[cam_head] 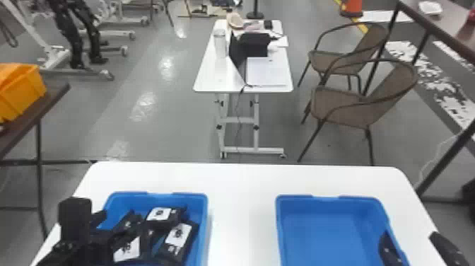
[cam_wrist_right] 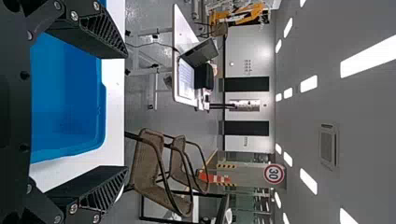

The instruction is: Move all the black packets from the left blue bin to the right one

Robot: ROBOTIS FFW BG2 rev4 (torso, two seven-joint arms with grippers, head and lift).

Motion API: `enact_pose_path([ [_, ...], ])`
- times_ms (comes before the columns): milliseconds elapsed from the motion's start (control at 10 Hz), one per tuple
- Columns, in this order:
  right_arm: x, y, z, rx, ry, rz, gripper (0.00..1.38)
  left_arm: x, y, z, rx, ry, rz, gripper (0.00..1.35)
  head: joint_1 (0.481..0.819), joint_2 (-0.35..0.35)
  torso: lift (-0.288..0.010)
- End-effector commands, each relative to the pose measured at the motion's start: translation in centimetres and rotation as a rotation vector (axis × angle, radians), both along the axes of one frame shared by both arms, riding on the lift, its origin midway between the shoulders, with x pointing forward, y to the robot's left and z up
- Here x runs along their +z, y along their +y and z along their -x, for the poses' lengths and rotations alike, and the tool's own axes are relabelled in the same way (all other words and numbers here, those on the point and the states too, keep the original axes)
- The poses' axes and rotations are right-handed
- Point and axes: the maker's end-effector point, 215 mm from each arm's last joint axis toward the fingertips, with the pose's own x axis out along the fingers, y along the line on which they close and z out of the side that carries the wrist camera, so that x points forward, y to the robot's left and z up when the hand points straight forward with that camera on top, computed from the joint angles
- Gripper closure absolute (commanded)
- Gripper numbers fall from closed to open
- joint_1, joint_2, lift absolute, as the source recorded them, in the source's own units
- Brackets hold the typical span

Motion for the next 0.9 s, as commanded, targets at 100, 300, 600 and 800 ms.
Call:
enact_pose_path([
  [100, -0.3, 0.5, -0.6, -0.003, 0.008, -0.015, 0.17, -4.2, -1.1, -1.9, -0.085, 0.145, 0.004, 0.28, 0.695, 0.046, 0.000],
  [300, -0.6, 0.4, -0.6, -0.005, 0.016, -0.021, 0.17, -6.2, -1.5, -3.0, -0.103, 0.214, 0.006, 0.29, 0.695, 0.031, 0.000],
  [600, -0.6, 0.5, -1.2, -0.007, 0.016, -0.034, 0.17, -7.8, -3.2, -6.0, -0.240, 0.274, 0.004, 0.29, 0.695, 0.021, 0.000],
  [800, -0.9, 1.0, -1.2, -0.002, 0.023, -0.051, 0.17, -9.6, -5.4, -6.2, -0.309, 0.329, 0.039, 0.29, 0.695, 0.007, 0.000],
])
